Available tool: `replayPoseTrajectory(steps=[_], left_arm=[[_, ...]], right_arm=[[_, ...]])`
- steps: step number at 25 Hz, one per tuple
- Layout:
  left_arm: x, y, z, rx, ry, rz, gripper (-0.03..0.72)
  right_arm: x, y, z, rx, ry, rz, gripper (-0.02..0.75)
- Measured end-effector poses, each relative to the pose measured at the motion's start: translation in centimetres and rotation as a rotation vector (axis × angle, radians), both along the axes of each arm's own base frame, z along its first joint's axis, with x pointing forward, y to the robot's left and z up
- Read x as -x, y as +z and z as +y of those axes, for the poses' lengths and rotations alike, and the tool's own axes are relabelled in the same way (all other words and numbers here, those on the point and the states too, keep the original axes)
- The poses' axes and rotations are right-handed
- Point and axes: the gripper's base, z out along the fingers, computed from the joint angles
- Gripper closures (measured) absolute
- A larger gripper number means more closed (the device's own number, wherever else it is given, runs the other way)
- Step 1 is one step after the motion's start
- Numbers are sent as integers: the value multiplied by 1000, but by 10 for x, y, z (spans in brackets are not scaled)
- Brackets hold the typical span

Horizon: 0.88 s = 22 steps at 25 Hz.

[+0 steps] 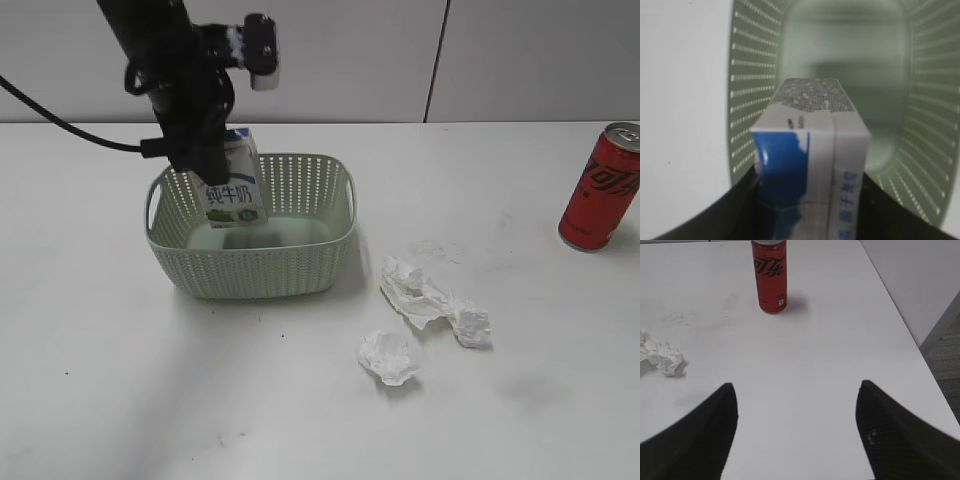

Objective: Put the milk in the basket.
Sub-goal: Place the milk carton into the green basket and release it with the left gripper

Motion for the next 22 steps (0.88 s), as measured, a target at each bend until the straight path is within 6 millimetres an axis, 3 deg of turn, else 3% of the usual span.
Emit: replayPoseTrajectory(steps=[6, 11, 13, 15, 17, 22], left_arm=[[-10, -50, -19, -41, -24, 26, 372], [-11, -53, -22, -32, 25, 39, 372], [-10, -53, -21, -32, 60, 57, 286], [-10, -49, -21, -21, 115, 68, 135], [-9, -38, -21, 3, 171, 66, 49], [4, 17, -14, 82, 292, 30, 35]], right_arm=[[0, 0, 0, 0, 0, 0, 149], [0, 0, 0, 0, 0, 0, 149], [0, 0, 0, 0, 0, 0, 149], [0, 0, 0, 0, 0, 0, 149], [0, 0, 0, 0, 0, 0, 150], [0, 0, 0, 0, 0, 0, 150]])
